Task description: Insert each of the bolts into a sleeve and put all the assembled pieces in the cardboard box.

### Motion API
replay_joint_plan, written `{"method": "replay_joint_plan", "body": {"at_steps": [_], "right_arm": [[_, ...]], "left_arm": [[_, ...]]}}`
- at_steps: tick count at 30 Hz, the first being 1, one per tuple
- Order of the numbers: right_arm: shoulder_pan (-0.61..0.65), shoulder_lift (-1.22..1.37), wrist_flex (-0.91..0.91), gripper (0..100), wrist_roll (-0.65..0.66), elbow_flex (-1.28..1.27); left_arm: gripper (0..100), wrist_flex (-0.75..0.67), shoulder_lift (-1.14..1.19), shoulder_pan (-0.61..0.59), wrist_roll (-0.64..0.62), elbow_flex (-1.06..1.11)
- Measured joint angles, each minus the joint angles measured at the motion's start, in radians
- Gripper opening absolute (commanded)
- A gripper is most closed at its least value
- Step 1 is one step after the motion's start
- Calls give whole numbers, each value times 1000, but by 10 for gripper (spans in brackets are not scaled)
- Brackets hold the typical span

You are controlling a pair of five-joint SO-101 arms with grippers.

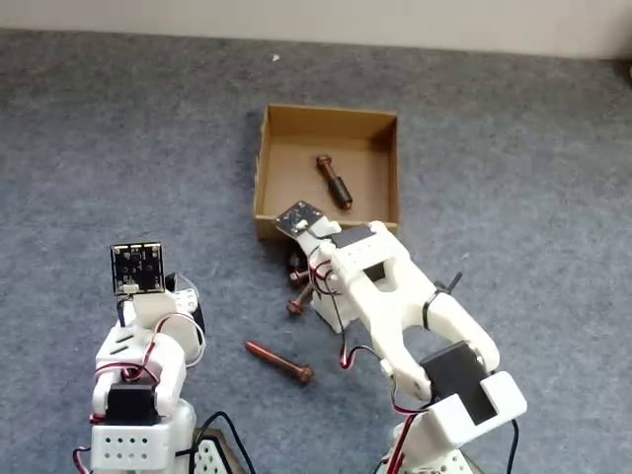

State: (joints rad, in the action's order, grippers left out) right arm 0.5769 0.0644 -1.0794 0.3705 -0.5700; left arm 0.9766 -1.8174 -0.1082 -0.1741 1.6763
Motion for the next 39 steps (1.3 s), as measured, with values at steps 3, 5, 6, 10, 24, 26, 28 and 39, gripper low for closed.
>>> {"method": "replay_joint_plan", "body": {"at_steps": [3,5,6,10,24,26,28,39], "right_arm": [[5,-26,-3,73,0,-5],[5,-44,-5,139,0,-5],[6,-49,-5,162,-17,-5],[9,-57,-3,163,-115,-5],[9,-54,123,162,-114,-12],[9,-26,123,128,-112,-12],[9,0,126,50,-110,-6],[-12,-83,80,3,-133,-14]], "left_arm": [[6,0,0,0,0,0],[6,0,0,0,0,0],[6,0,0,0,0,0],[6,0,0,0,0,0],[6,0,0,0,0,0],[6,0,0,0,0,0],[6,0,0,0,0,0],[6,0,0,0,0,0]]}}
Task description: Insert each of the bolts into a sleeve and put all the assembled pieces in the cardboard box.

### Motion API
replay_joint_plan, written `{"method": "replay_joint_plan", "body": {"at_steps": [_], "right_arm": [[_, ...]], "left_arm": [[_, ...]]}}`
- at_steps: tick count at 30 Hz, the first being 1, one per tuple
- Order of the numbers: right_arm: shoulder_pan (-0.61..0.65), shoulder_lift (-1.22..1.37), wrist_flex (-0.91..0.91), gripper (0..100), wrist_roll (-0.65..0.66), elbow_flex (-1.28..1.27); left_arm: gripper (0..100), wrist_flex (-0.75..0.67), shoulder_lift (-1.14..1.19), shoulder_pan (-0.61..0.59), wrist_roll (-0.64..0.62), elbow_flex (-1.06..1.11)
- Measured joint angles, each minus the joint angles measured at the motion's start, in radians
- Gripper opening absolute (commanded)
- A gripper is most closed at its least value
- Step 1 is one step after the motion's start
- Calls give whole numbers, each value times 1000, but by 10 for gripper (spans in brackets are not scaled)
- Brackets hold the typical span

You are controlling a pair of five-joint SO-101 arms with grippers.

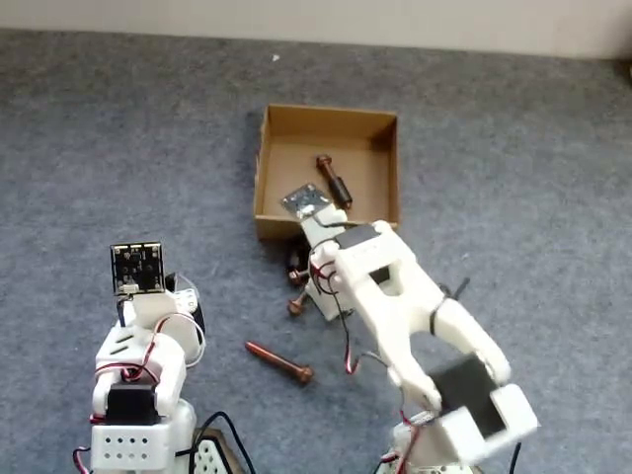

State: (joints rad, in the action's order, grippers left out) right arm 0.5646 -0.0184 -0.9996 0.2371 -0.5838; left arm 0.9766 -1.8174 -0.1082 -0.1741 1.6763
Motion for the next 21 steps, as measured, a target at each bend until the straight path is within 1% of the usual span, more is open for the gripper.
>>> {"method": "replay_joint_plan", "body": {"at_steps": [3,10,12,16,18,21], "right_arm": [[2,-144,-12,3,-78,-17],[0,-488,-40,3,-259,-152],[-11,-574,-40,3,-333,-192],[-58,-732,-34,3,-474,-278],[-87,-802,11,3,-509,-338],[-132,-895,120,3,-526,-442]], "left_arm": [[6,0,0,0,0,0],[6,0,0,0,9,0],[6,0,0,0,61,0],[6,0,0,0,206,0],[7,0,0,0,270,0],[7,0,0,0,368,0]]}}
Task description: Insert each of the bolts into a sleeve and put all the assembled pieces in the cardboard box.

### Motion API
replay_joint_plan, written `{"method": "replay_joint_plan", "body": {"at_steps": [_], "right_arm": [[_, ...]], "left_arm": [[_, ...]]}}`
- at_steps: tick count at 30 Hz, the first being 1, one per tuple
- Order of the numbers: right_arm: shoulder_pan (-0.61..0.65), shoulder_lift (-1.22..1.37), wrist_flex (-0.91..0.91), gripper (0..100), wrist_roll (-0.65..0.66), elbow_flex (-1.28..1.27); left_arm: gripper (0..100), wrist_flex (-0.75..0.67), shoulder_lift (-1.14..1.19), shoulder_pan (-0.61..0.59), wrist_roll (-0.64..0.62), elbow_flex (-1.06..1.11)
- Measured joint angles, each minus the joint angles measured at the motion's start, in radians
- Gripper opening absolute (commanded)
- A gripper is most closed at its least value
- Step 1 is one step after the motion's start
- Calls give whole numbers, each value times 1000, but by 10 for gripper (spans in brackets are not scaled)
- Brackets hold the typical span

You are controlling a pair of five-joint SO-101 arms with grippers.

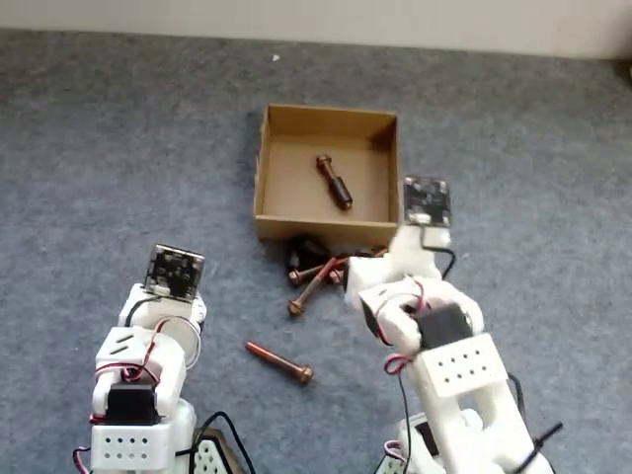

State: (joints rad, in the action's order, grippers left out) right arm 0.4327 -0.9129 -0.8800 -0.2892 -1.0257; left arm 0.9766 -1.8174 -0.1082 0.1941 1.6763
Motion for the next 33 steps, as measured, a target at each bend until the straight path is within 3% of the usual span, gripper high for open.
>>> {"method": "replay_joint_plan", "body": {"at_steps": [4,11,18,23,29,33], "right_arm": [[-51,-87,109,3,-2,-112],[-124,-132,203,3,-6,-144],[-255,-132,216,5,-32,-144],[-325,-132,216,5,-104,-144],[-374,-132,216,5,-115,-144],[-391,-132,216,5,-115,-144]], "left_arm": [[7,0,0,0,155,-14],[8,34,0,2,226,-180],[57,195,8,153,313,-324],[78,230,180,258,391,-373],[173,230,500,384,506,-482],[175,230,700,431,571,-560]]}}
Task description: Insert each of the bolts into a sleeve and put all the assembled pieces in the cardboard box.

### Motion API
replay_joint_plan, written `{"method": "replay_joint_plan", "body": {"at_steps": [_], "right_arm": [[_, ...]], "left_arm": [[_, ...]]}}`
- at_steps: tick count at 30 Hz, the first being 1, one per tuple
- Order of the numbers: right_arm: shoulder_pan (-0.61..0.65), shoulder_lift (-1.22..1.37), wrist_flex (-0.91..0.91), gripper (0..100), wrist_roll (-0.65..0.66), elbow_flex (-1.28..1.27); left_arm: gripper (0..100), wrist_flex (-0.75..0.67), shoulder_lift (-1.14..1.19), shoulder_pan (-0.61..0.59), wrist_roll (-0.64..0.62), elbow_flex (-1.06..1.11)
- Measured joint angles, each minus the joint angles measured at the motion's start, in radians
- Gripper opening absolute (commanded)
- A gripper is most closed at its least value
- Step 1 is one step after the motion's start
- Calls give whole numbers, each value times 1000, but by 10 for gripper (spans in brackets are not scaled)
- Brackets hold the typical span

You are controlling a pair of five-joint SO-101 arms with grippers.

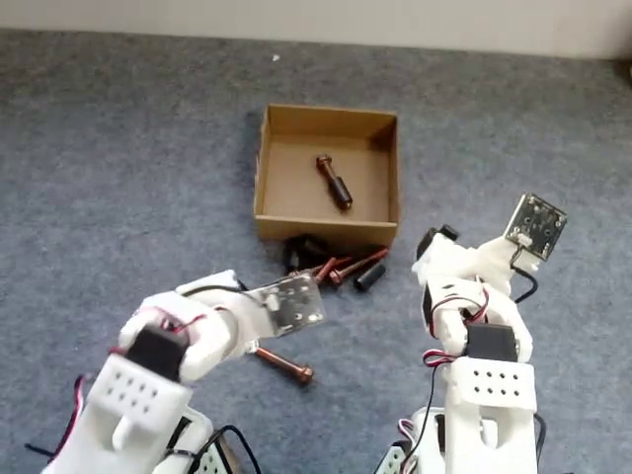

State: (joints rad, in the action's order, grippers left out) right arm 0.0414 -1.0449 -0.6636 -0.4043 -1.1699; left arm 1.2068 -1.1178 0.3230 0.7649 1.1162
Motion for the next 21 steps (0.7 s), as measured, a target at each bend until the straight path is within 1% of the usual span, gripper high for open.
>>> {"method": "replay_joint_plan", "body": {"at_steps": [8,13,15,17,21], "right_arm": [[-48,0,0,5,0,0],[-48,0,0,5,0,0],[-48,0,0,6,0,0],[-48,0,0,6,0,0],[-48,0,0,6,0,0]], "left_arm": [[174,0,407,129,155,-117],[174,-5,618,212,167,-167],[174,-38,686,226,167,-173],[167,-101,750,227,167,-173],[110,-193,870,227,167,-178]]}}
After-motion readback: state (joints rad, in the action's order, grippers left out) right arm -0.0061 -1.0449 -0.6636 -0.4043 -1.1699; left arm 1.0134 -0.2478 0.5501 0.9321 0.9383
